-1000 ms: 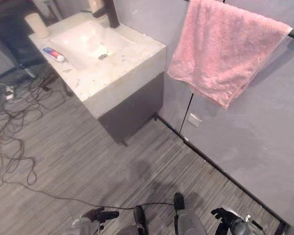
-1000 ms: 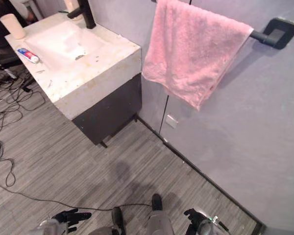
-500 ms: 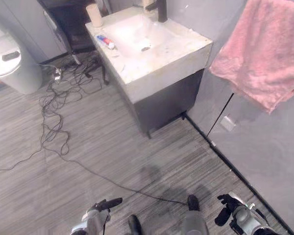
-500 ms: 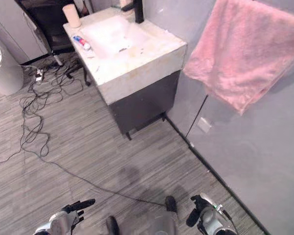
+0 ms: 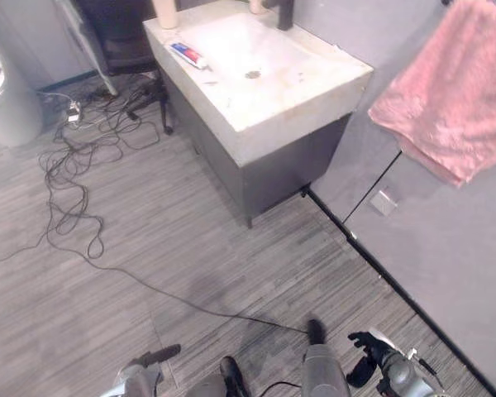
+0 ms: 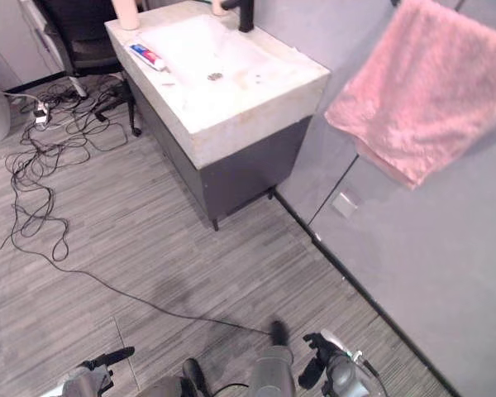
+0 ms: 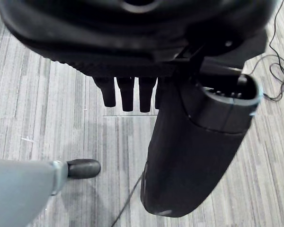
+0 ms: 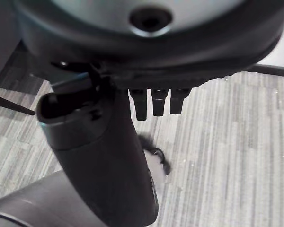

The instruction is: Organize the bathroom.

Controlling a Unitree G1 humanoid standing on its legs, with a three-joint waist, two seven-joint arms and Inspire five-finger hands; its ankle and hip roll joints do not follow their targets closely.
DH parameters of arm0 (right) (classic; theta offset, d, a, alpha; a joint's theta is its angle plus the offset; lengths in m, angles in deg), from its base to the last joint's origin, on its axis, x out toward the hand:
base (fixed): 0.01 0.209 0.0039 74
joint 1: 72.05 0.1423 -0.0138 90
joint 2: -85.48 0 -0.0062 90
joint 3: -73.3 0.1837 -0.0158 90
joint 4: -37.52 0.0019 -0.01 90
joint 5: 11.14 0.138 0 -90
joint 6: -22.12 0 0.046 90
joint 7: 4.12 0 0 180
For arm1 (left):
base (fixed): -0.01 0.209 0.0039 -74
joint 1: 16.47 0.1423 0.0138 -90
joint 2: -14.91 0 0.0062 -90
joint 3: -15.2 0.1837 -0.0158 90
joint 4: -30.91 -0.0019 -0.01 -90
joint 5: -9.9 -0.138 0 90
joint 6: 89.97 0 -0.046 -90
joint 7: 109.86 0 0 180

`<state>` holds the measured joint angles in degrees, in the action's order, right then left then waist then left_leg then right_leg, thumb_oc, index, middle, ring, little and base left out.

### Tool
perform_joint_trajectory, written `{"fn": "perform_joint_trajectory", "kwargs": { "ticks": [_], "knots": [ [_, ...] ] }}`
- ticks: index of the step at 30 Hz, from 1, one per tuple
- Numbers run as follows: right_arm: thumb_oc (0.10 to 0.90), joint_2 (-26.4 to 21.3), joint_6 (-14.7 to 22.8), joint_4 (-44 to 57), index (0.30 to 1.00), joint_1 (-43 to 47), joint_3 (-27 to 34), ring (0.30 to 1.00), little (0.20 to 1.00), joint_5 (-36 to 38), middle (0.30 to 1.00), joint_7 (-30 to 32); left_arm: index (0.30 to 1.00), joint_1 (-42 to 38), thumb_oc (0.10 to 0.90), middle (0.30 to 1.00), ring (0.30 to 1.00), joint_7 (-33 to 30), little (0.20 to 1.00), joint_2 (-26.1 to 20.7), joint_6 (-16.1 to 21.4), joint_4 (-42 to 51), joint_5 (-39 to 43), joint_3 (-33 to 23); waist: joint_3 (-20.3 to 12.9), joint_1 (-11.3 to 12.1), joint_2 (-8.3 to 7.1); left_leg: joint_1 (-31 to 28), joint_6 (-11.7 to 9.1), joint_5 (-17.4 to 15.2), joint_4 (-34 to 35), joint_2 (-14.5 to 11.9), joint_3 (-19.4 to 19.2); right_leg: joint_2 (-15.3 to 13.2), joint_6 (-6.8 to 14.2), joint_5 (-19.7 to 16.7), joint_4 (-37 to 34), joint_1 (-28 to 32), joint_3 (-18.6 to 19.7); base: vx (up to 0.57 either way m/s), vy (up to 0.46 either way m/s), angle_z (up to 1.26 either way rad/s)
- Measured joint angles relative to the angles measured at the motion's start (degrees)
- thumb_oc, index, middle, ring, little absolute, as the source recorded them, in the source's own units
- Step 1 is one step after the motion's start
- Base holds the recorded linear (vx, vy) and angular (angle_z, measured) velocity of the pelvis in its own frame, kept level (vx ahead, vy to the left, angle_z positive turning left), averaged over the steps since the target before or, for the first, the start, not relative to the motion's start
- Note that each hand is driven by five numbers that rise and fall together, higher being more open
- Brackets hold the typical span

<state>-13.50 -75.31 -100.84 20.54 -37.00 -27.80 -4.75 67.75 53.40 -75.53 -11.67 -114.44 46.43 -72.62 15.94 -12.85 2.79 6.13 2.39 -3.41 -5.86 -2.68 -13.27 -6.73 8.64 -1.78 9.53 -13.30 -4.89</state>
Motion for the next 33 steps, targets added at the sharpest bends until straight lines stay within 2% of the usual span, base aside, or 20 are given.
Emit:
{"fn": "perform_joint_trajectory", "kwargs": {
  "ticks": [2,3,6,12,15,16,18,19,21,23,24,25,26,27,28,29,30,31,32,33],
  "knots": [
    [0.800,0.65,-0.80,-0.40,0.900,0.23,-0.52,0.900,0.900,0.17,0.900,0.50,0.900,-1.06,0.800,0.900,0.900,-0.35,0.900,-0.71,-0.46,1.34,-1.84,0.05,-0.73,0.33,-2.53,-1.82,0.04,3.29,5.42,3.18,0.17,1.43,-0.86,-0.27,-1.45,-0.50,-1.76,0.05,0.052,0.56],
    [0.800,0.40,-0.72,-0.60,0.900,0.97,-0.67,0.900,0.900,0.16,0.900,0.90,0.900,-1.03,0.800,0.900,0.900,-0.62,0.900,-0.26,-0.59,2.01,-2.39,0.19,-0.86,0.51,-2.68,-1.81,-0.14,3.51,6.13,3.64,-0.11,1.05,-5.07,-0.64,-1.62,-0.70,-1.99,0.17,0.009,0.04],
    [0.800,-0.19,-0.59,-1.43,0.900,3.16,-0.68,0.900,0.900,0.99,0.900,1.92,0.900,-3.28,0.800,0.900,0.900,-0.40,0.900,2.05,-0.87,2.55,-2.68,1.58,-0.70,0.06,0.41,1.40,-2.72,0.19,-2.21,2.99,1.30,0.47,-5.45,0.34,-0.58,1.11,-4.43,0.14,-0.056,0.38],
    [0.800,-0.64,-0.13,-2.88,0.900,5.79,-0.64,0.900,0.900,4.59,0.900,2.35,0.900,-4.90,0.800,0.900,0.900,0.79,0.900,1.82,0.51,4.13,-2.47,2.40,-1.75,1.59,1.71,5.42,-4.35,-1.13,-15.14,1.65,0.94,-0.85,-7.52,4.08,1.40,4.00,-5.76,0.21,0.107,0.25],
    [0.800,-1.03,-0.08,-3.41,0.900,6.18,-1.32,0.900,0.900,5.93,0.900,4.20,0.900,-2.42,0.800,0.900,0.900,1.24,0.900,1.88,0.67,2.45,-0.44,2.27,-3.64,1.31,2.51,4.32,-4.88,-1.90,-8.43,-4.35,3.86,-0.19,-8.18,4.96,1.43,4.31,-5.25,0.26,0.289,-0.05],
    [0.800,-1.29,-0.32,-3.41,0.900,6.08,-1.88,0.900,0.900,5.96,0.900,4.49,0.900,-2.10,0.800,0.900,0.900,1.22,0.900,2.11,1.13,1.51,0.10,2.25,-3.78,1.44,2.73,4.31,-6.30,-1.05,-6.14,-6.69,5.68,0.19,-7.98,4.98,1.19,4.32,-4.75,0.17,0.184,-0.21],
    [0.800,-1.25,-1.68,-3.33,0.900,6.71,-4.24,0.900,0.900,6.32,0.900,5.29,0.900,-0.97,0.800,0.900,0.900,0.89,0.900,2.23,2.92,-1.33,2.18,1.81,-4.01,2.10,3.21,3.76,-12.60,3.87,1.36,-13.06,9.49,2.11,-7.11,4.63,0.02,3.80,-2.39,0.20,0.214,-0.54],
    [0.800,-1.21,-1.99,-3.26,0.900,6.87,-4.78,0.900,0.900,6.37,0.900,5.47,0.900,-0.44,0.800,0.900,0.900,0.70,0.900,2.44,3.06,-3.07,2.41,1.42,-4.12,2.51,3.45,4.79,-12.62,5.40,2.37,-16.36,10.23,2.28,-6.98,4.59,-0.13,3.39,-1.14,0.35,0.421,-0.63],
    [0.800,-1.48,-3.78,-3.25,0.900,6.56,-5.16,0.900,0.900,6.40,0.900,6.41,0.900,0.18,0.800,0.900,0.900,0.73,0.900,2.96,4.16,-6.25,4.17,1.37,-3.88,2.61,3.25,5.98,-11.93,7.28,3.80,-17.83,10.30,0.98,-4.60,3.70,-1.54,3.84,-0.03,0.41,0.541,-0.37],
    [0.800,-2.37,-4.86,-3.47,0.900,6.46,-6.12,0.900,0.900,6.20,0.900,6.67,0.900,0.53,0.800,0.900,0.900,0.69,0.900,4.21,5.87,-8.74,5.88,-0.31,-3.96,2.55,3.68,4.15,-11.87,7.21,7.04,-15.29,9.58,-1.46,-1.41,2.35,-3.90,5.17,1.66,0.31,0.541,-0.53],
    [0.800,-1.55,-4.92,-3.67,0.900,6.24,-5.41,0.900,0.900,5.64,0.900,6.46,0.900,1.17,0.800,0.900,0.900,0.13,0.900,3.86,6.40,-8.99,7.04,-2.41,-3.45,3.49,1.45,1.44,-12.64,10.04,8.21,-11.56,9.20,-3.68,-1.51,0.62,-4.19,4.34,4.11,0.22,0.431,-0.67],
    [0.800,-1.55,-4.92,-3.67,0.900,6.24,-5.41,0.900,0.900,5.64,0.900,6.46,0.900,1.17,0.800,0.900,0.900,0.13,0.900,3.86,6.40,-8.99,7.04,-2.41,-3.45,3.49,1.45,1.44,-12.64,10.04,8.21,-11.56,9.20,-3.68,-1.51,0.62,-4.19,4.34,4.11,0.13,0.258,-0.93],
    [0.800,0.01,-4.60,-2.60,0.900,7.18,-5.78,0.900,0.900,4.95,0.900,5.76,0.900,1.90,0.800,0.900,0.900,-0.76,0.900,2.90,7.46,-9.64,8.72,-5.05,-3.24,4.40,-0.75,1.55,-10.29,6.34,4.96,-7.80,7.70,-6.52,-4.51,-3.45,-4.84,3.83,5.11,0.20,0.364,-1.22],
    [0.800,1.03,-4.56,-0.07,0.900,6.31,-5.89,0.900,0.900,3.61,0.900,4.16,0.900,2.54,0.800,0.900,0.900,-2.13,0.900,2.51,7.94,-10.54,10.25,-7.04,-3.37,5.90,-0.40,2.24,-7.14,2.43,0.82,-6.02,4.64,-8.56,-8.68,-11.60,-7.99,3.51,4.26,0.32,0.596,-1.29],
    [0.800,1.22,-4.53,1.20,0.900,5.41,-5.91,0.900,0.900,3.60,0.900,3.66,0.900,3.23,0.800,0.900,0.900,-2.31,0.900,1.84,8.15,-10.56,10.41,-7.09,-3.50,5.65,-0.20,2.57,-6.13,1.44,-0.46,-4.52,3.54,-9.31,-7.58,-13.84,-8.30,3.77,3.27,0.35,0.613,-0.96],
    [0.800,1.14,-4.49,3.46,0.900,4.56,-5.04,0.900,0.900,3.18,0.900,3.53,0.900,2.97,0.800,0.900,0.900,-1.86,0.900,0.79,8.21,-10.30,10.51,-7.60,-3.22,6.02,-0.64,3.85,-3.79,-1.22,-4.69,-2.65,2.20,-11.09,-8.83,-16.12,-7.13,2.55,2.03,0.19,0.336,-0.18],
    [0.800,1.14,-4.49,3.46,0.900,4.56,-5.04,0.900,0.900,3.18,0.900,3.53,0.900,2.97,0.800,0.900,0.900,-1.86,0.900,0.79,8.21,-10.30,10.51,-7.60,-3.22,6.02,-0.64,3.85,-3.79,-1.22,-4.69,-2.65,2.20,-11.09,-8.83,-16.12,-7.13,2.55,2.03,0.17,0.221,-0.43],
    [0.800,0.54,-4.39,4.29,0.900,3.99,-3.28,0.900,0.900,1.94,0.900,3.59,0.900,3.03,0.800,0.900,0.900,-1.80,0.900,-0.75,8.02,-10.30,10.50,-7.54,-3.28,6.39,-0.64,6.43,-1.91,-6.22,-12.40,-2.02,0.46,-13.48,-9.18,-16.59,-3.98,0.46,2.75,0.10,0.118,-0.31],
    [0.800,0.54,-4.39,4.29,0.900,3.99,-3.28,0.900,0.900,1.94,0.900,3.59,0.900,3.03,0.800,0.900,0.900,-1.80,0.900,-0.75,8.02,-10.30,10.50,-7.54,-3.28,6.39,-0.64,6.43,-1.91,-6.22,-12.40,-2.02,0.46,-13.48,-9.18,-16.59,-3.98,0.46,2.75,0.24,0.219,-0.48],
    [0.800,0.44,-4.35,4.28,0.900,4.04,-2.20,0.900,0.900,1.88,0.900,3.86,0.900,3.56,0.800,0.900,0.900,-1.70,0.900,-1.66,8.04,-10.10,10.35,-7.50,-3.88,6.49,0.07,7.29,0.30,-9.51,-15.66,-0.84,-0.99,-14.82,-9.14,-22.24,-2.82,-1.17,3.16,0.14,0.101,-0.17]
  ]
}}
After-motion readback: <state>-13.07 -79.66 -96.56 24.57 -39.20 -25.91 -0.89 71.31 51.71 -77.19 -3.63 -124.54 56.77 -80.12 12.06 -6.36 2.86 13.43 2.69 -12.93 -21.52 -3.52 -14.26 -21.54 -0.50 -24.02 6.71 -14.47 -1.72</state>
